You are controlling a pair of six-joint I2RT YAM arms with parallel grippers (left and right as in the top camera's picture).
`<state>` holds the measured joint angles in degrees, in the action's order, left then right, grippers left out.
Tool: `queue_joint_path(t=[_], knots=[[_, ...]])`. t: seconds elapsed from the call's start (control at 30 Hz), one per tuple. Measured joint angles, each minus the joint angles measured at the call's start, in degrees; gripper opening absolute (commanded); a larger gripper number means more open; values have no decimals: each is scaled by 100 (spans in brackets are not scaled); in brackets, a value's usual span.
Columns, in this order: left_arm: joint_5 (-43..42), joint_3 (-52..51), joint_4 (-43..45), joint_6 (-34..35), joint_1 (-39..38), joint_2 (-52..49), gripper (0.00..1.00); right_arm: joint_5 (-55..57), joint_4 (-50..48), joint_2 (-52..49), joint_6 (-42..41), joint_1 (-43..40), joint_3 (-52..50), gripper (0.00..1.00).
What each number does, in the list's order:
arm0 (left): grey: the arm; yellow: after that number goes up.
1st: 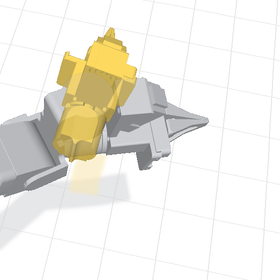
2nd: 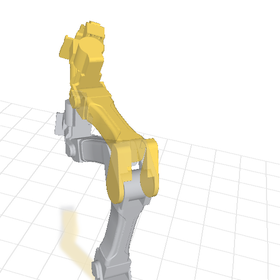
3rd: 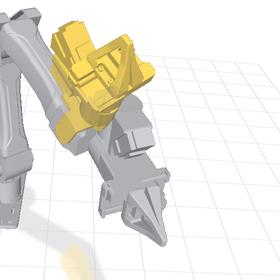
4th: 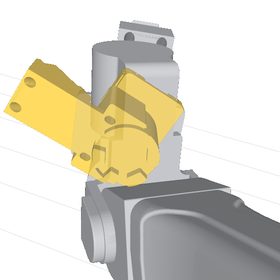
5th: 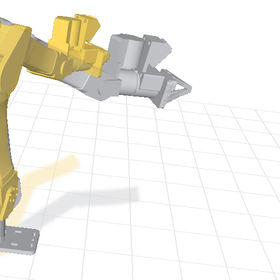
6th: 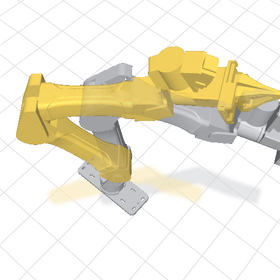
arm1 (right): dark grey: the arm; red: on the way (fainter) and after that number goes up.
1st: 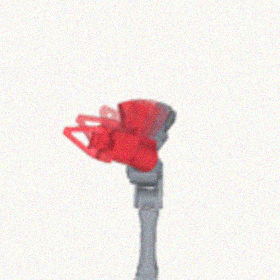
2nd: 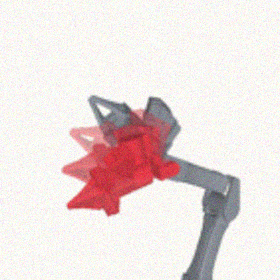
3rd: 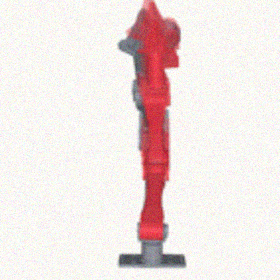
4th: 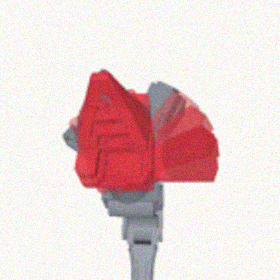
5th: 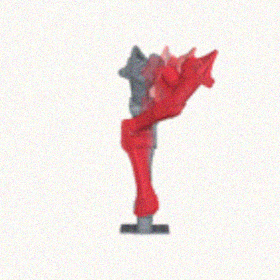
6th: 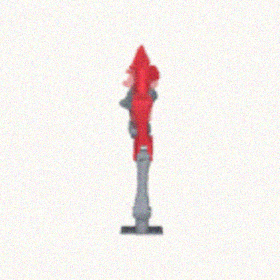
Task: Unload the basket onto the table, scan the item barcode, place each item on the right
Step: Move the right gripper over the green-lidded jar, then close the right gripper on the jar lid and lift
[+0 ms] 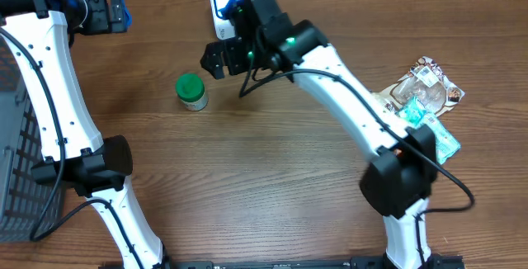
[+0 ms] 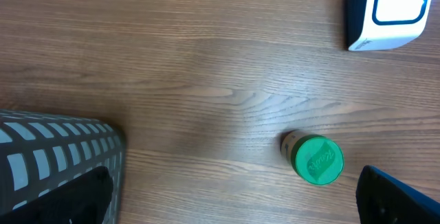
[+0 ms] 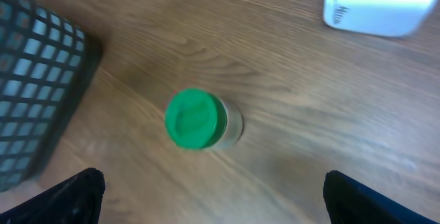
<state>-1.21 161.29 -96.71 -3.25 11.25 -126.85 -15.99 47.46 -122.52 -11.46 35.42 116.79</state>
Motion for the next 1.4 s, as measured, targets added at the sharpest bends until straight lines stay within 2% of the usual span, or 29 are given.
queue_joint_path(t=[0.27, 0.57, 0.83, 1.07, 1.2, 1.4], knots=[[0, 0, 0, 0, 0, 0, 100, 361, -765, -859, 527, 555, 7, 100], [0, 0, 0, 0, 0, 0, 100, 549, -1523, -1128, 640, 905, 9, 100], [0, 0, 0, 0, 0, 0, 100, 1150, -1757, -1381, 699, 909, 20, 100], [0, 0, 0, 0, -68, 0, 99, 1226, -1786, -1646, 713, 931, 20, 100], [0, 0, 0, 0, -76, 0, 100, 1169, -1784, -1663, 894, 979, 20, 92], [0, 0, 0, 0, -76, 0, 100, 1145, -1781, -1663, 1106, 1075, 20, 71]])
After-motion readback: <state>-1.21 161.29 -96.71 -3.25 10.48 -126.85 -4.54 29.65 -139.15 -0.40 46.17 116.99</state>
